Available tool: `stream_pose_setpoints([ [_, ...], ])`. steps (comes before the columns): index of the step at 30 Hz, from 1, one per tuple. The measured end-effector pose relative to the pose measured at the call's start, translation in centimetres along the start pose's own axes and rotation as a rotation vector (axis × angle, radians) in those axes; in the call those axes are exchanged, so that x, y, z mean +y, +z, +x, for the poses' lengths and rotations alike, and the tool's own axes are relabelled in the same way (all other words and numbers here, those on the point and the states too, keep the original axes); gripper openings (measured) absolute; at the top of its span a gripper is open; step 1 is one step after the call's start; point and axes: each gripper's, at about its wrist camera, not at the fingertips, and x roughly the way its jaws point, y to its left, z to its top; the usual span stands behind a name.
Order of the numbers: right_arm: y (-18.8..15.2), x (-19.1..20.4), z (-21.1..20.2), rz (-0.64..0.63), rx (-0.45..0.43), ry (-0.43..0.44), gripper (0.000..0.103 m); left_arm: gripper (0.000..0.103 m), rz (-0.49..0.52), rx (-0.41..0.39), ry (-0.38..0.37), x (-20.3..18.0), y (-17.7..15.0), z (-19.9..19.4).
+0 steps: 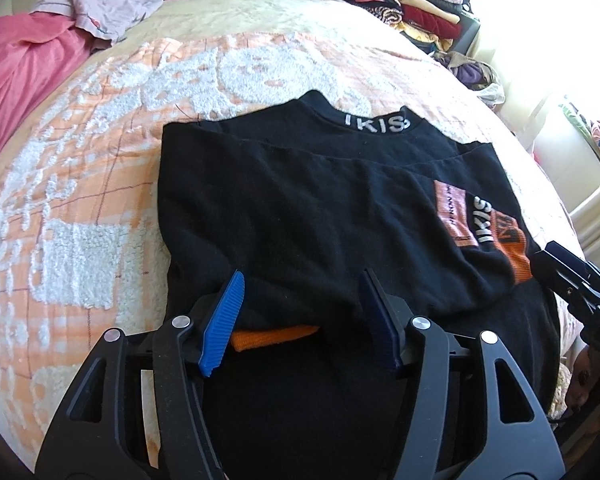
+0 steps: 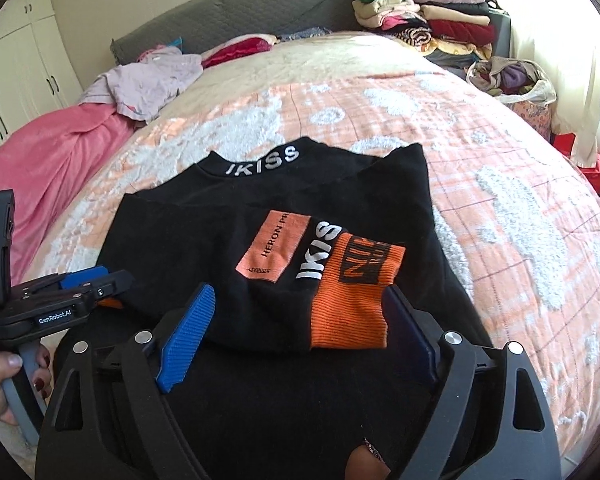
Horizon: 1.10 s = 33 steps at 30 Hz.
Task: Fold small clothes
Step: 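Open the right tool and move both tools toward the sweatshirt hem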
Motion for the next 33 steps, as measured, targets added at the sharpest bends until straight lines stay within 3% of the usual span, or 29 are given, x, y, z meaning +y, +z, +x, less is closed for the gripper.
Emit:
stream_pose_setpoints([
  [2,0.0,0.0,-0.5,0.003,-0.009,0.005,0.093,0.054,-0.002,-0.013,-0.001,-0.1,-0.1,-0.7],
  [22,0.3,0.5,-6.0,0.010,-0.113,0.026,0.096,0.092,-0.005,-0.166,0.022,-1.0,-0.5,-7.3],
  [33,-0.4,0.4,-7.5,0.008,-0.134,0.018,0.096,0.093,0.000,-0.185,0.039,-1.2,-1.5,-8.6],
])
